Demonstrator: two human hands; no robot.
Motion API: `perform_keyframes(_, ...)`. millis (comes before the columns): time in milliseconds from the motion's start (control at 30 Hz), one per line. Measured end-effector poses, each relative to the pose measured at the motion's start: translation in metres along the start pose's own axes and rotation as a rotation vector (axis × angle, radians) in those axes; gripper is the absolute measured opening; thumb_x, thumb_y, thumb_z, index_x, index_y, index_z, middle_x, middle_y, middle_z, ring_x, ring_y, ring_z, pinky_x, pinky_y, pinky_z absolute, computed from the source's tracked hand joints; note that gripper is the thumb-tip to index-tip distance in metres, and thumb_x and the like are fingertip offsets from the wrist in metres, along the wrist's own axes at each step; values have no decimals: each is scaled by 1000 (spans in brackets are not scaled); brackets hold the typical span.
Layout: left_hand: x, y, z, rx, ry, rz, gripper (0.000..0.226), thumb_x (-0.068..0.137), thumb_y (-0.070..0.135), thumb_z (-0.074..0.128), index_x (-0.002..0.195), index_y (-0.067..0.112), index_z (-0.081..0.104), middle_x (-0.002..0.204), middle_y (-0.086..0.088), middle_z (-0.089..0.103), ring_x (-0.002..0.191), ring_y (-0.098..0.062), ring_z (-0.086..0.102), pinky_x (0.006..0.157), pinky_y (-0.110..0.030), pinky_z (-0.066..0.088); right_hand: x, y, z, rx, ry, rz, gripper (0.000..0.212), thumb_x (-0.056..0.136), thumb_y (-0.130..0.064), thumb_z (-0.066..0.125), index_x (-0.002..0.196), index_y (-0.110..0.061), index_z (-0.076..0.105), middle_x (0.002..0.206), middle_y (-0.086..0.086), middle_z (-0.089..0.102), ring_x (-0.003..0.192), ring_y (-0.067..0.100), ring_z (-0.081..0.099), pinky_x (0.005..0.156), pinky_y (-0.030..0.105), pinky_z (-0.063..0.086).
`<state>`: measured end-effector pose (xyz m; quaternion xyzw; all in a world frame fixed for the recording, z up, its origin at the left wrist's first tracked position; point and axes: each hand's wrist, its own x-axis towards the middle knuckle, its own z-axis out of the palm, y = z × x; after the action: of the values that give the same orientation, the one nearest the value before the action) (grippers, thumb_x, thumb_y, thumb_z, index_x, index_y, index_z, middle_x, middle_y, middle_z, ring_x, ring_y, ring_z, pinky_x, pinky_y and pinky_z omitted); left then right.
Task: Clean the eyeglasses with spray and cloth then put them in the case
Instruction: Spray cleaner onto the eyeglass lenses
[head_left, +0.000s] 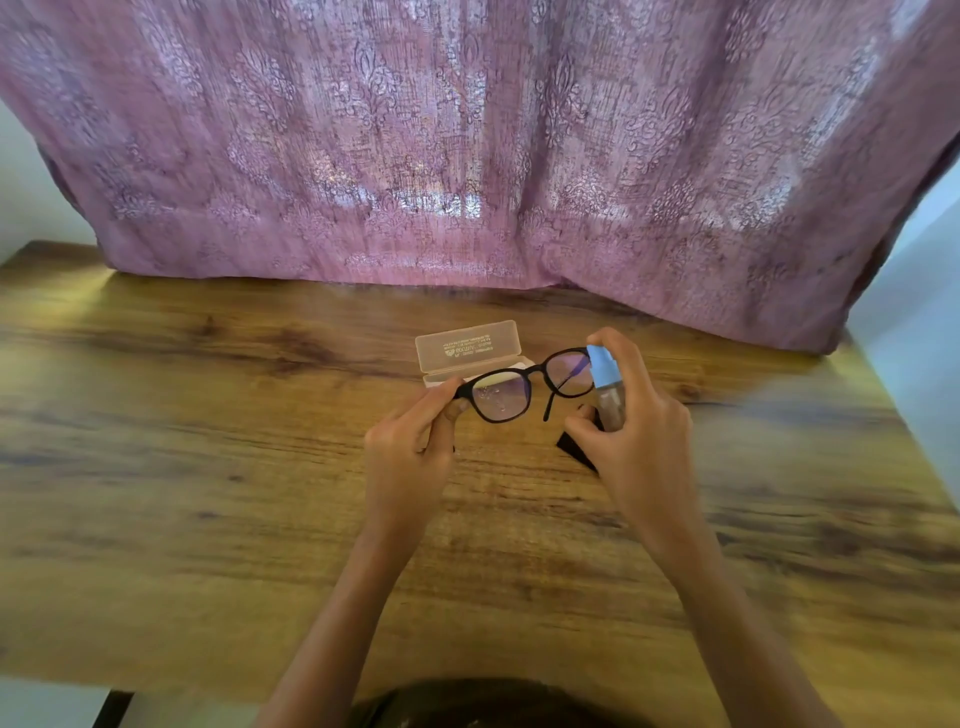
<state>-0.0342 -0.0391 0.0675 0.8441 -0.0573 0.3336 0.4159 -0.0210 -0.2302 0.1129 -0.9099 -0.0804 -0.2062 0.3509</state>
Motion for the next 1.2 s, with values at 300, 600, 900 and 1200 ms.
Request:
perform_keyframes(300,-1,1,-1,-16,0,-10,27,85,-6,66,111,2,70,104,2,69,92,-2,62,74,-5,48,3,3,-4,46,36,-2,57,75,-8,72,126,-26,54,53,-11,38,48,9,41,55,20,38)
perform_keyframes(600,-2,-2,1,20,-9,-19,25,85,-2,65,108,2,71,101,-3,73,85,-3,64,71,-3,46,-1,6,3,71,137,24,51,76,-7,72,121,-26,57,52,-2,47,49,16,45,52,18,40)
perform_keyframes(900,-1,-3,0,5,-15,-19,28,84,-8,67,109,3,71,101,1,71,89,-2,63,73,-5,47,17,61,12,386,56,219,48,102,-16,41,143,-36,27,72,0,52,53,14,55,50,25,53)
perform_keyframes(1200,-1,-4,4,2,-25,-25,29,83,-7,68,110,3,71,102,5,68,94,-2,62,76,-4,47,29,127,47,242,16,413,15,97,-14,57,105,-13,44,83,-11,52,72,3,53,59,3,40)
